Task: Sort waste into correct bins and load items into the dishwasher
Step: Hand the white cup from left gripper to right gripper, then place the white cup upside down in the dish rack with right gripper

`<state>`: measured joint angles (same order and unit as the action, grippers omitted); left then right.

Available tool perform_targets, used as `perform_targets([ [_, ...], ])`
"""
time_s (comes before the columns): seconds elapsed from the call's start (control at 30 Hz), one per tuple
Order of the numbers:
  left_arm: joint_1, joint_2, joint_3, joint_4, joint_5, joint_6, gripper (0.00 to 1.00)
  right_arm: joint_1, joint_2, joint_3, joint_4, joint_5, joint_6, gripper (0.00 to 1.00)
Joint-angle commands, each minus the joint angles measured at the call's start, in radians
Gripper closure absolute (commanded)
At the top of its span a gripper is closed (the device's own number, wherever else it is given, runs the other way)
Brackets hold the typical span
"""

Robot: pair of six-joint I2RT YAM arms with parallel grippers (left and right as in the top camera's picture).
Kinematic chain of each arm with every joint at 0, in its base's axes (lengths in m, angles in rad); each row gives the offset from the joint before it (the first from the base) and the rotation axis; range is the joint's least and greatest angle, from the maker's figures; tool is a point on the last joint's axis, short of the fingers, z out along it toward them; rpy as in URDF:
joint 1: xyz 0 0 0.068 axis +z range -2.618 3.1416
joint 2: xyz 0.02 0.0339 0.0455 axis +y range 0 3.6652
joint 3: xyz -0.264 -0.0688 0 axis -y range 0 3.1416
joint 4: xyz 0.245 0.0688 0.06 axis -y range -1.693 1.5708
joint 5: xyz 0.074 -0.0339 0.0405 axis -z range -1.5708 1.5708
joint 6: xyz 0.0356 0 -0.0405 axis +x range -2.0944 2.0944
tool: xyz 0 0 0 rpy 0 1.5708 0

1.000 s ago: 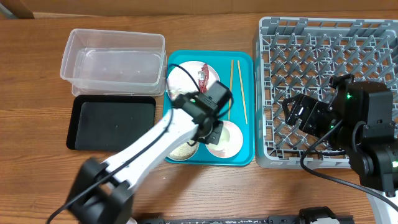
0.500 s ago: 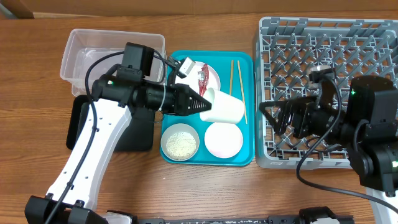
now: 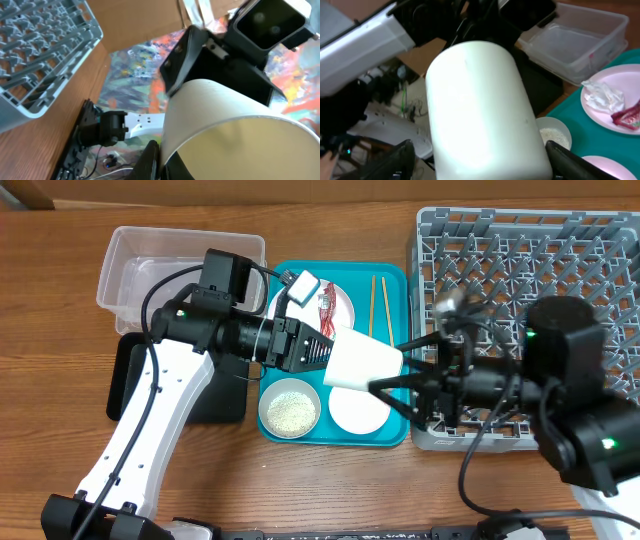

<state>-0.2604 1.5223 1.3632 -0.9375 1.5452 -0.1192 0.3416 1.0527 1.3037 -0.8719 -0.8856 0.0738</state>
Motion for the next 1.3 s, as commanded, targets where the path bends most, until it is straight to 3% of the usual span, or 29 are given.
perform_targets([
  [0.0, -0.004, -0.002, 0.008, 0.004, 0.036, 0.031, 0.96, 0.026, 0.026, 0.026, 0.013, -0.002, 0.008, 0.27],
  [0.07, -0.004, -0.002, 0.008, 0.004, 0.036, 0.031, 0.96, 0.026, 0.034, 0.026, 0.014, -0.002, 0.008, 0.38],
  [0.23, -0.004, -0.002, 0.008, 0.003, 0.036, 0.031, 0.93, 0.023, 0.027, 0.027, 0.018, 0.021, 0.008, 0.44],
  [0.27, -0.004, -0.002, 0.008, 0.003, 0.036, 0.03, 0.85, 0.021, 0.021, 0.027, 0.018, 0.035, 0.008, 0.46],
  [0.4, -0.001, -0.002, 0.008, 0.003, -0.014, 0.029, 0.35, -0.013, -0.021, 0.027, 0.004, 0.124, 0.018, 0.49],
  [0.53, 0.013, -0.002, 0.008, -0.005, -0.212, 0.024, 0.16, -0.104, -0.087, 0.027, -0.061, 0.31, 0.097, 0.49],
  [0.63, 0.018, -0.002, 0.008, -0.018, -0.342, 0.003, 0.14, -0.165, -0.121, 0.027, -0.126, 0.386, 0.109, 0.49],
  [0.77, 0.021, -0.002, 0.008, -0.026, -0.399, 0.003, 0.19, -0.19, -0.129, 0.027, -0.197, 0.441, 0.111, 0.49],
  [0.97, 0.028, -0.014, 0.009, -0.056, -0.451, 0.004, 0.24, -0.19, -0.09, 0.027, -0.31, 0.793, 0.278, 0.5],
  [1.27, 0.028, -0.179, 0.048, -0.132, -0.763, -0.02, 0.27, -0.192, 0.037, 0.027, -0.404, 0.827, 0.338, 0.51],
])
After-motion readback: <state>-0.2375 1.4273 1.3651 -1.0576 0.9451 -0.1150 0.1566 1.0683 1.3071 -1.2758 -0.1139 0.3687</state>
